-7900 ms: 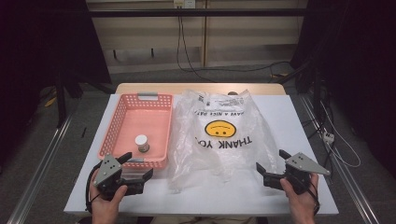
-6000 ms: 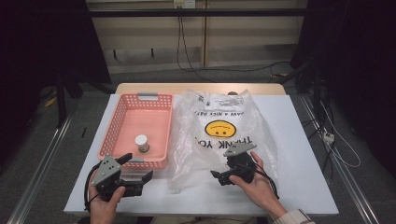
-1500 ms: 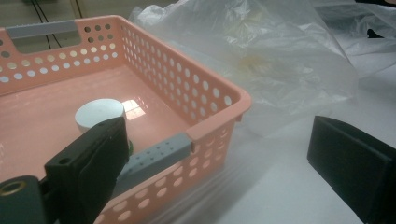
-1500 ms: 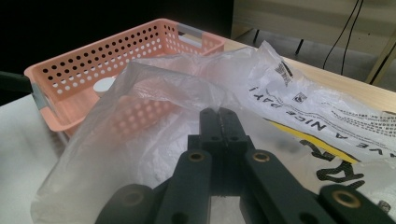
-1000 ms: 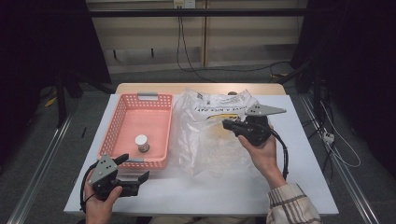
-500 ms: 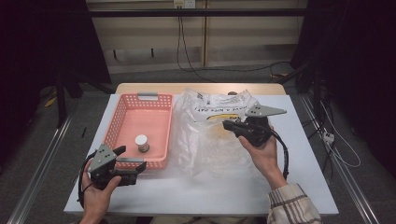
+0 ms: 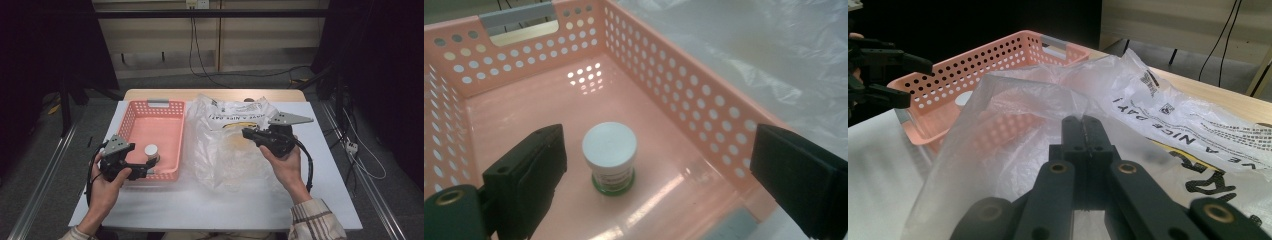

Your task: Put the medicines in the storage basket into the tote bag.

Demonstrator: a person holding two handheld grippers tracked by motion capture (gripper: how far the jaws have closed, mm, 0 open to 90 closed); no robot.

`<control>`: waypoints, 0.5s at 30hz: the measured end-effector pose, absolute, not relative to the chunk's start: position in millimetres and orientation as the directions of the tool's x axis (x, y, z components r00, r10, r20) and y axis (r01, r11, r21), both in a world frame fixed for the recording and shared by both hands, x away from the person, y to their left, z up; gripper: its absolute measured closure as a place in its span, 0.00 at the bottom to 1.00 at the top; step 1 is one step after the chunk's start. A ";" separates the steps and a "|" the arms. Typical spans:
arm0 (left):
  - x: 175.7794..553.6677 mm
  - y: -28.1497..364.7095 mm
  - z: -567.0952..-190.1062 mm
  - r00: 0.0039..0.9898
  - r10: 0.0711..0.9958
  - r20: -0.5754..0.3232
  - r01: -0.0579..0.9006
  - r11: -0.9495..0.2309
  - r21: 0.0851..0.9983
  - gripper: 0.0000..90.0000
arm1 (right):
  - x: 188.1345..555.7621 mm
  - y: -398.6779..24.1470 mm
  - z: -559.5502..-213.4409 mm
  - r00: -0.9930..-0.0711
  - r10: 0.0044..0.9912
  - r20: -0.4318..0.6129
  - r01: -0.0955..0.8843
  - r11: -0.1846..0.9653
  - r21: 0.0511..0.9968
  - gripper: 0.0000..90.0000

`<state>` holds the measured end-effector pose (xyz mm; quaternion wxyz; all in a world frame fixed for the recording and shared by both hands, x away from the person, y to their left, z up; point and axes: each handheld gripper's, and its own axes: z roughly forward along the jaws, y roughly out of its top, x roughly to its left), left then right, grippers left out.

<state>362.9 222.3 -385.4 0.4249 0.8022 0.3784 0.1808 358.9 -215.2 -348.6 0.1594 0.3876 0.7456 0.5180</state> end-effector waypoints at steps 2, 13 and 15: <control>368.9 220.2 -383.5 0.647 0.762 -0.029 0.463 -0.361 0.810 0.10 | 359.1 -216.3 -348.2 -0.649 0.744 0.163 0.410 0.161 0.898 1.00; 382.7 196.9 -370.6 0.698 0.716 -0.008 0.488 -0.467 0.737 0.11 | 362.0 -213.4 -349.0 -0.661 0.731 0.170 0.410 0.161 0.898 1.00; 386.2 193.6 -369.2 0.705 0.709 0.005 0.489 -0.491 0.721 0.10 | 362.9 -212.7 -349.4 -0.665 0.727 0.169 0.408 0.164 0.898 1.00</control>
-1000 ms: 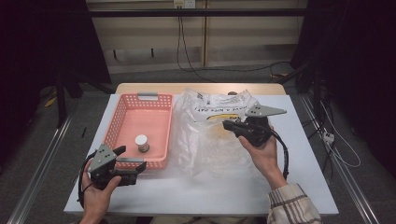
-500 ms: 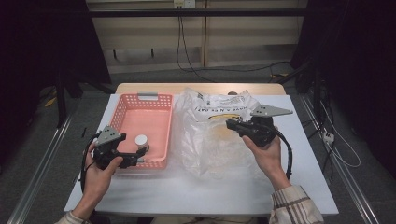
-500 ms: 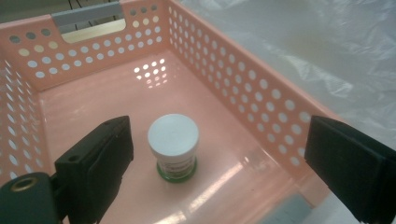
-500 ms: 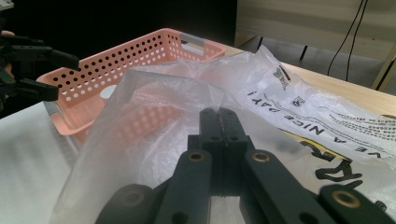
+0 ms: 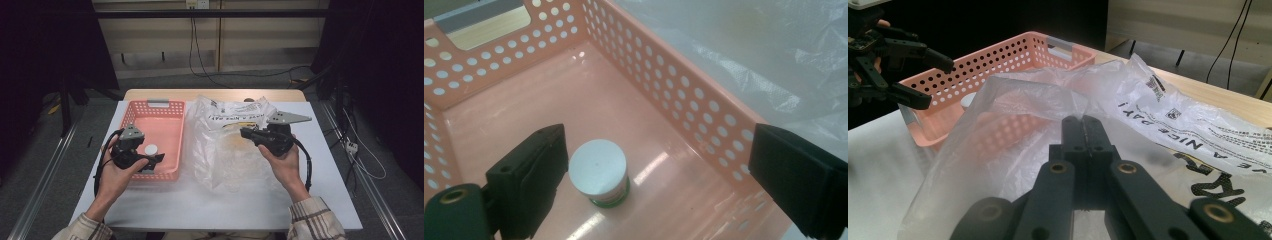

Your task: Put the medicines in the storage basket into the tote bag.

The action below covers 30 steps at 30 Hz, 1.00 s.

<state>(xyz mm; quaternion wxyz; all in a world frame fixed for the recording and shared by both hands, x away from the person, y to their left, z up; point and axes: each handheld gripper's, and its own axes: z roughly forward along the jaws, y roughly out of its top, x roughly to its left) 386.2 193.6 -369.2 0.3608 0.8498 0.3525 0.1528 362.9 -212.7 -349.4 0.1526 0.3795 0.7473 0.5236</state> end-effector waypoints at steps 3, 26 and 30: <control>393.8 193.8 -367.8 0.696 0.718 0.009 0.500 -0.493 0.712 0.11 | 364.1 -212.5 -349.9 -0.664 0.727 0.174 0.411 0.160 0.897 1.00; 430.8 195.0 -391.7 0.709 0.704 0.043 0.574 -0.612 0.545 0.25 | 366.1 -207.9 -353.4 -0.662 0.729 0.174 0.425 0.174 0.888 1.00; 433.2 193.8 -393.4 0.708 0.705 0.037 0.588 -0.618 0.522 0.30 | 366.8 -206.5 -354.2 -0.666 0.725 0.178 0.428 0.176 0.886 1.00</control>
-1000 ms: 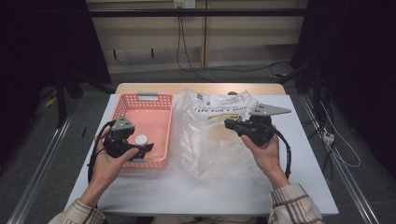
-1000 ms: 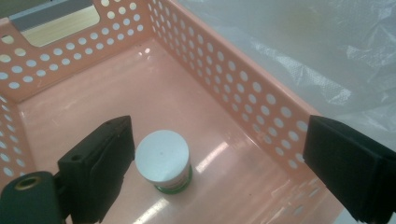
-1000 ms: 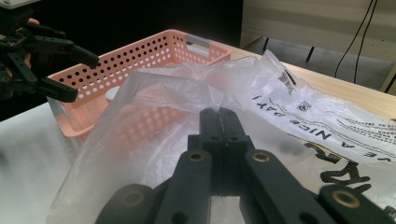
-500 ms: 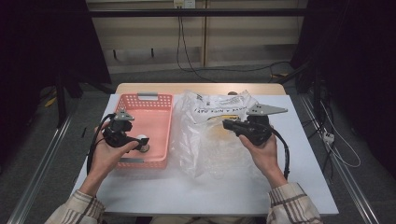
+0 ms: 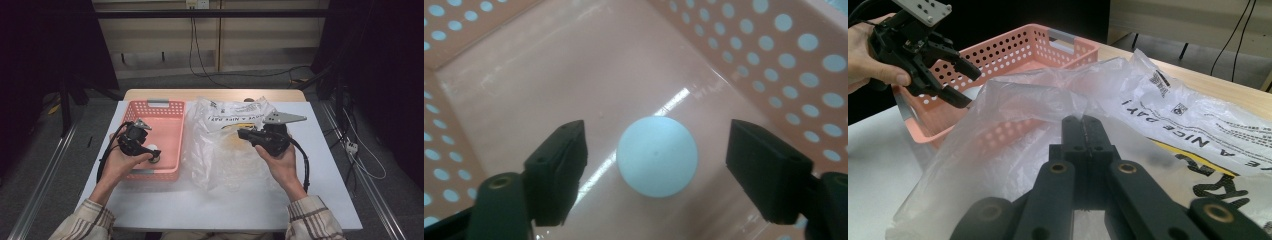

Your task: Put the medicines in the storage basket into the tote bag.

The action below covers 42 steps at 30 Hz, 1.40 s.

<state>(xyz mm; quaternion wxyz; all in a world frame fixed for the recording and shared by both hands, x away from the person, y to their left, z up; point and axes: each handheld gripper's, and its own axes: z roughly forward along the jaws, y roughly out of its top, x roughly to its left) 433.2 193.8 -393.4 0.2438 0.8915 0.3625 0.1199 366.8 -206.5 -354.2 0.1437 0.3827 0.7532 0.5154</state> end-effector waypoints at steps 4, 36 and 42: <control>436.4 197.2 -397.3 0.699 0.714 0.026 0.611 -0.617 0.497 0.39 | 367.2 -204.0 -355.3 -0.673 0.719 0.174 0.427 0.186 0.885 1.00; 428.7 199.1 -392.3 0.690 0.724 -0.004 0.586 -0.555 0.590 0.56 | 366.6 -205.5 -355.0 -0.670 0.722 0.170 0.430 0.191 0.882 1.00; 423.9 200.0 -385.9 0.701 0.713 -0.018 0.570 -0.544 0.616 0.56 | 366.6 -205.6 -355.2 -0.670 0.723 0.171 0.431 0.191 0.882 1.00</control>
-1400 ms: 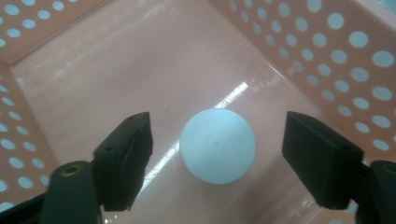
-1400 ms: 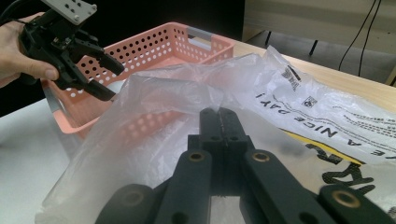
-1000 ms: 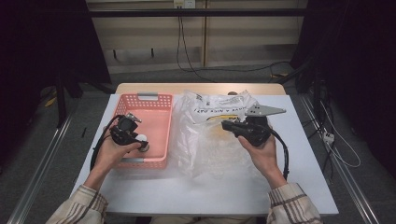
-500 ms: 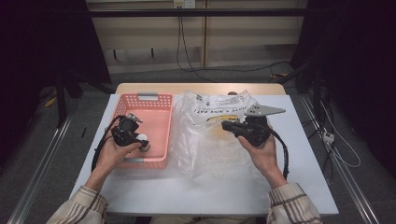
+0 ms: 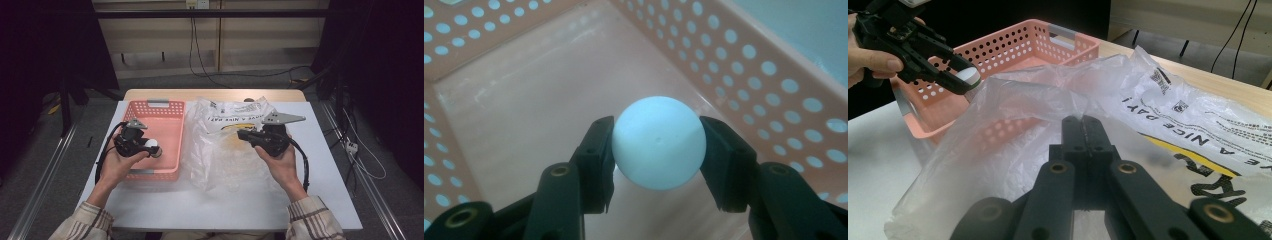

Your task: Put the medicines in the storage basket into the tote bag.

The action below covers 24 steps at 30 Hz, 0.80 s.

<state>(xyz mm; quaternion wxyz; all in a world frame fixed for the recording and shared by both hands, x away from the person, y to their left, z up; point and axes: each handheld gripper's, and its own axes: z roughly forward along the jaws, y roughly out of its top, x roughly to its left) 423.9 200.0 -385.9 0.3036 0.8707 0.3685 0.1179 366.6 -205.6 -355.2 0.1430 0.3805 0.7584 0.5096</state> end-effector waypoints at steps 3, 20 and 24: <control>422.7 199.7 -384.1 0.704 0.710 -0.020 0.561 -0.538 0.629 0.56 | 366.6 -205.0 -355.6 -0.672 0.721 0.171 0.433 0.194 0.880 1.00; 396.9 197.8 -359.7 0.715 0.699 -0.027 0.486 -0.468 0.738 0.57 | 366.7 -206.8 -353.9 -0.673 0.720 0.170 0.429 0.192 0.883 1.00; 388.9 196.5 -354.5 0.724 0.689 -0.036 0.477 -0.463 0.748 0.57 | 367.0 -207.5 -352.5 -0.671 0.722 0.170 0.426 0.188 0.885 1.00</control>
